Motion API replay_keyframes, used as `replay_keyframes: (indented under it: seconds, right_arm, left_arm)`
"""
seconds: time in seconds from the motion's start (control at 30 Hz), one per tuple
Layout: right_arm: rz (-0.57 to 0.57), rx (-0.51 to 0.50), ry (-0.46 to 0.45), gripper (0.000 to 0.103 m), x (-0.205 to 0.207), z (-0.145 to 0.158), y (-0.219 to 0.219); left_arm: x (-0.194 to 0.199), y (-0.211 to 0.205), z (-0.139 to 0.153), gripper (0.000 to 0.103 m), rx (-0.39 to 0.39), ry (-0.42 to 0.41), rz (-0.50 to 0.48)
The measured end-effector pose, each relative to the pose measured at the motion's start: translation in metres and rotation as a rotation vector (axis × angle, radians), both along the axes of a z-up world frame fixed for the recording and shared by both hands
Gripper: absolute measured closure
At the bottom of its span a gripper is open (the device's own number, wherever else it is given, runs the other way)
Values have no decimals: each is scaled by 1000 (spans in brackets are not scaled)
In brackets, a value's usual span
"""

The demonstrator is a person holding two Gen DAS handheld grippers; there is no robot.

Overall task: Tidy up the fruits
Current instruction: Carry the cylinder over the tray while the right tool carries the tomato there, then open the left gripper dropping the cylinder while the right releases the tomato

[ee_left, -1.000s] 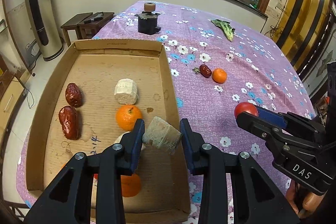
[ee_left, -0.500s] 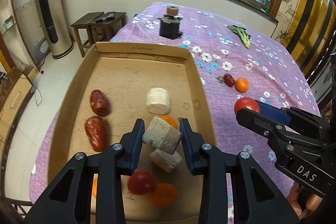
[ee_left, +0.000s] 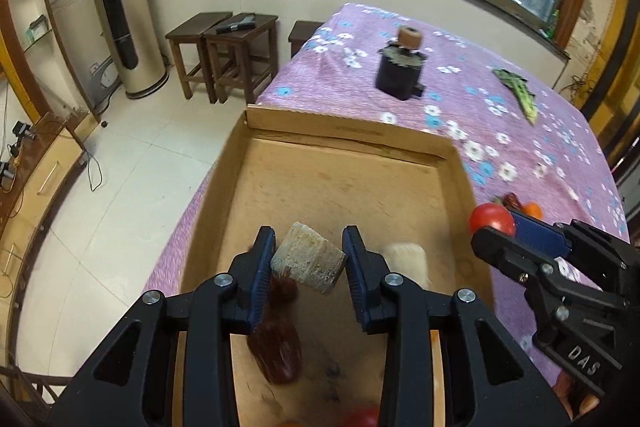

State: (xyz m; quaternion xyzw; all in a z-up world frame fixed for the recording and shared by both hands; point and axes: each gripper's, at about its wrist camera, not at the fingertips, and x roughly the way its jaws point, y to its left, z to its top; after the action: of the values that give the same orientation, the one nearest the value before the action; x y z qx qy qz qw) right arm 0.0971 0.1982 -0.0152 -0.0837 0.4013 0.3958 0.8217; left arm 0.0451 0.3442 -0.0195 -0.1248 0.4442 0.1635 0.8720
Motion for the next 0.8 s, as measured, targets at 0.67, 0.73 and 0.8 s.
replay_keyframes:
  seconds: [0.67, 0.73, 0.8]
  right_arm:
    - [23, -139, 43, 69, 41, -52, 57]
    - [22, -126, 41, 64, 40, -49, 54]
    - [20, -105, 35, 55, 39, -42, 48]
  left_arm:
    - [39, 15, -34, 50, 38, 149, 34]
    - [34, 17, -28, 46, 46, 131, 53]
    - [28, 18, -22, 46, 36, 111, 64]
